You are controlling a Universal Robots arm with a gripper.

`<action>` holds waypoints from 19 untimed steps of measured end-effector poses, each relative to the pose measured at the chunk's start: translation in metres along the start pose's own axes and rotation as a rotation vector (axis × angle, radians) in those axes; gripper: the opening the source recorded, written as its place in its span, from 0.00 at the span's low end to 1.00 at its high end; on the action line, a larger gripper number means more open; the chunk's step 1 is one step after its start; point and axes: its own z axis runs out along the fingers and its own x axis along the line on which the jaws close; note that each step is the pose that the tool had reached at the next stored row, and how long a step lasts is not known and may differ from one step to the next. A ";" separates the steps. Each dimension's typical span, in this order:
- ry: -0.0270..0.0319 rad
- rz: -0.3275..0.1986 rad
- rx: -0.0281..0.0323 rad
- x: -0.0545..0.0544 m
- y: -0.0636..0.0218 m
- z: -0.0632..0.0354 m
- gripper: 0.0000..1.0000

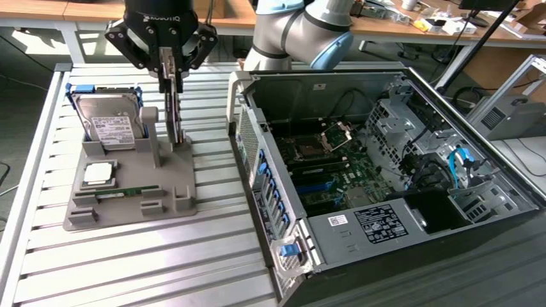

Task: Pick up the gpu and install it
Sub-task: 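Pick up the gpu and move the gpu toward the slot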

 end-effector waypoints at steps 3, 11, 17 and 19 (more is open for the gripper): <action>0.0000 0.000 0.0000 0.000 0.0001 -0.0025 0.27; 0.0000 0.000 0.0000 0.000 0.0004 -0.0100 0.27; 0.0000 0.000 0.0000 0.000 0.0007 -0.0151 0.27; 0.0000 0.000 0.0000 0.000 0.0007 -0.0166 0.27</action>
